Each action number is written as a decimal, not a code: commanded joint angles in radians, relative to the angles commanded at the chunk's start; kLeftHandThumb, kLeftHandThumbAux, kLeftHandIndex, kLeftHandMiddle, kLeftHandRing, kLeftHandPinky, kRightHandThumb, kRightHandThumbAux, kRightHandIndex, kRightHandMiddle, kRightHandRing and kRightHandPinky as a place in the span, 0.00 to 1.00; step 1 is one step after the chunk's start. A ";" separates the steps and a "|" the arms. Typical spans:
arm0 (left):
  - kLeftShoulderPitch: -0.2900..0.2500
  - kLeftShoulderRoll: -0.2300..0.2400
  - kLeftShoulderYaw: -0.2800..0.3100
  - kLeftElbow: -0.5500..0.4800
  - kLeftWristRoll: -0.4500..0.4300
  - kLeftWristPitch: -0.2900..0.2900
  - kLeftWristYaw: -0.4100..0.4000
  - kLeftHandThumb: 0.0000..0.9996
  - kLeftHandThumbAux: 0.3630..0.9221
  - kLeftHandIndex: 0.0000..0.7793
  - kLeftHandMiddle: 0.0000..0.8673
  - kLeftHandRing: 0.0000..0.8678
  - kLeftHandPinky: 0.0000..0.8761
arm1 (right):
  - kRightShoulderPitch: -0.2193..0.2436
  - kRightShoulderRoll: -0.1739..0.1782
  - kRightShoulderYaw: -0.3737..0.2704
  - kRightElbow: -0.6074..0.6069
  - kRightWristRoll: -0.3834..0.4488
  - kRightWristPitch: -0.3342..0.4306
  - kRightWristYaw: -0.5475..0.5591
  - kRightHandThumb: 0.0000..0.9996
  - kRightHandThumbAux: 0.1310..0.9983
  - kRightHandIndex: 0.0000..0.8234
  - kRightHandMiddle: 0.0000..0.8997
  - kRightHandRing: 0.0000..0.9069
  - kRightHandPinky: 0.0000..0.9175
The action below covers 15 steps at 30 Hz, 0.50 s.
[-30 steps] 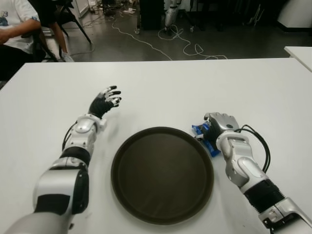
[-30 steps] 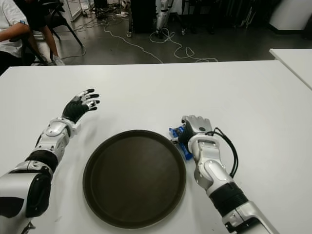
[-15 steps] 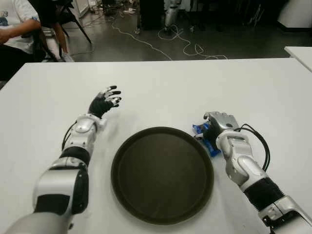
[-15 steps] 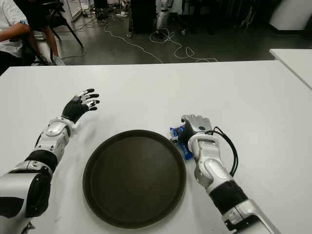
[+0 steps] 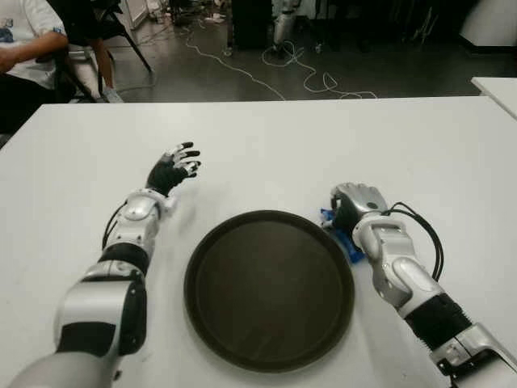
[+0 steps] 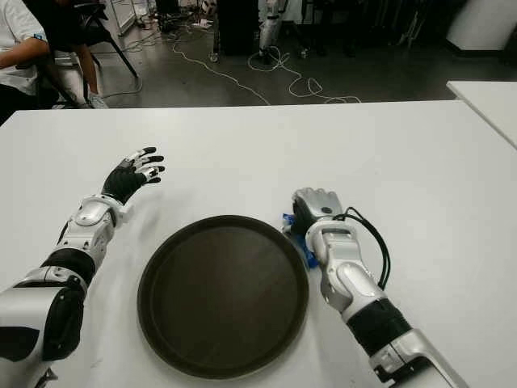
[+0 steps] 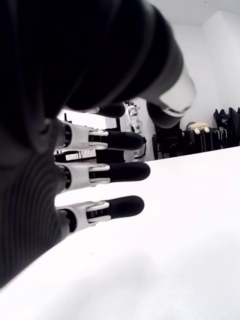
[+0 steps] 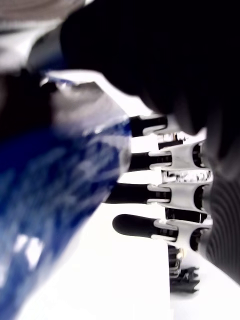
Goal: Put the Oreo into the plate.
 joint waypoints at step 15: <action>0.001 -0.001 0.003 0.000 -0.003 -0.002 -0.003 0.04 0.67 0.20 0.24 0.24 0.27 | 0.007 0.001 -0.019 -0.024 0.021 -0.001 -0.019 0.69 0.70 0.51 0.60 0.62 0.62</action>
